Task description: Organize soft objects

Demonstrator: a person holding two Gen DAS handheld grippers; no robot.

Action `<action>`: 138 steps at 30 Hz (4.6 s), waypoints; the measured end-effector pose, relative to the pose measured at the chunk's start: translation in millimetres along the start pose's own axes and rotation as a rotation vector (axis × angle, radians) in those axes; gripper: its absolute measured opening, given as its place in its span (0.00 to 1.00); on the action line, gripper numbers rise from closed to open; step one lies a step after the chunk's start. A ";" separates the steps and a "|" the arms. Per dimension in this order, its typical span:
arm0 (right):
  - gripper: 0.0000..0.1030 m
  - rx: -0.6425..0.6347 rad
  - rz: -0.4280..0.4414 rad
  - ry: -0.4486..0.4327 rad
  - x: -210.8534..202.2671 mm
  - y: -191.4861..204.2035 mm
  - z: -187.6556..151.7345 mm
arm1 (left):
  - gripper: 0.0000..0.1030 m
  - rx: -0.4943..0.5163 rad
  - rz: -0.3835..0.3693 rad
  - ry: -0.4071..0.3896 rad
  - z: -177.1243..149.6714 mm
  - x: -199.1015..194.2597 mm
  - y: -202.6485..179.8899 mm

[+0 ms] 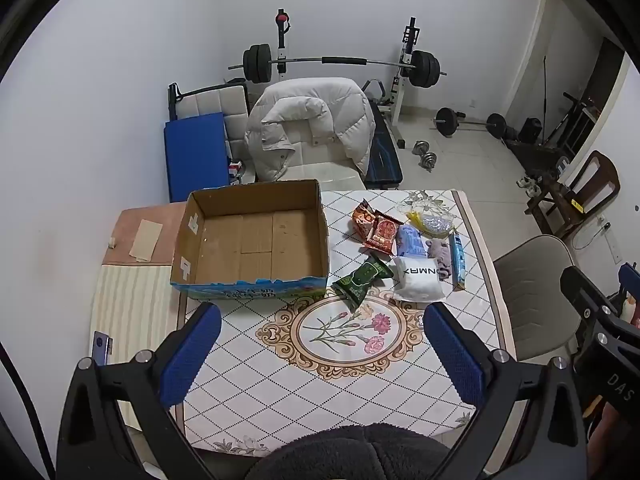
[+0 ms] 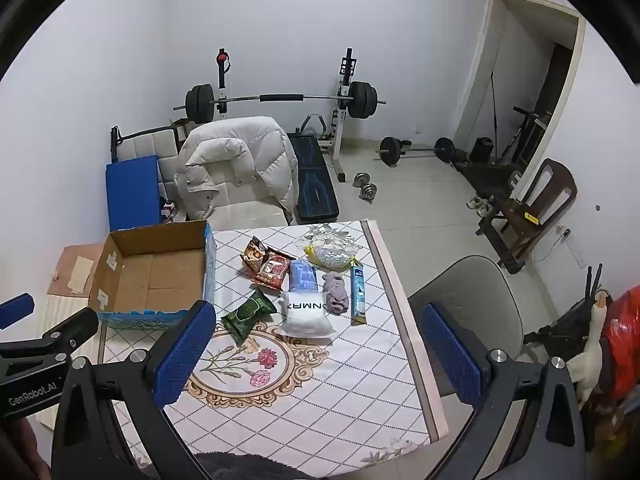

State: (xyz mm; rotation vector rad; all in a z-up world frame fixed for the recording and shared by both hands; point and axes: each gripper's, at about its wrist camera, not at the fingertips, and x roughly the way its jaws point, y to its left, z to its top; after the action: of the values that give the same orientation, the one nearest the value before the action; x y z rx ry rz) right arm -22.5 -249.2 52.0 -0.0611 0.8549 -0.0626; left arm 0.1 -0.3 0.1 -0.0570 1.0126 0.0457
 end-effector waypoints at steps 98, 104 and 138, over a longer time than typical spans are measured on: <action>1.00 0.035 0.045 0.025 9.4 -7.7 15.1 | 1.00 0.013 0.010 -0.040 17.6 0.8 -7.6; 1.00 0.119 0.074 0.219 120.2 -55.9 18.0 | 1.00 0.170 0.021 0.063 65.8 99.9 -41.1; 0.88 0.138 0.213 0.950 525.7 -36.1 -132.2 | 0.39 0.640 0.024 0.910 -21.2 507.5 -143.9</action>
State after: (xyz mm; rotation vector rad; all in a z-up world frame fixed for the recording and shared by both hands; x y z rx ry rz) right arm 220.8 -330.8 -426.8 0.2079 1.7977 0.0586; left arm 260.0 -139.4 -438.0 0.5666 1.8920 -0.3097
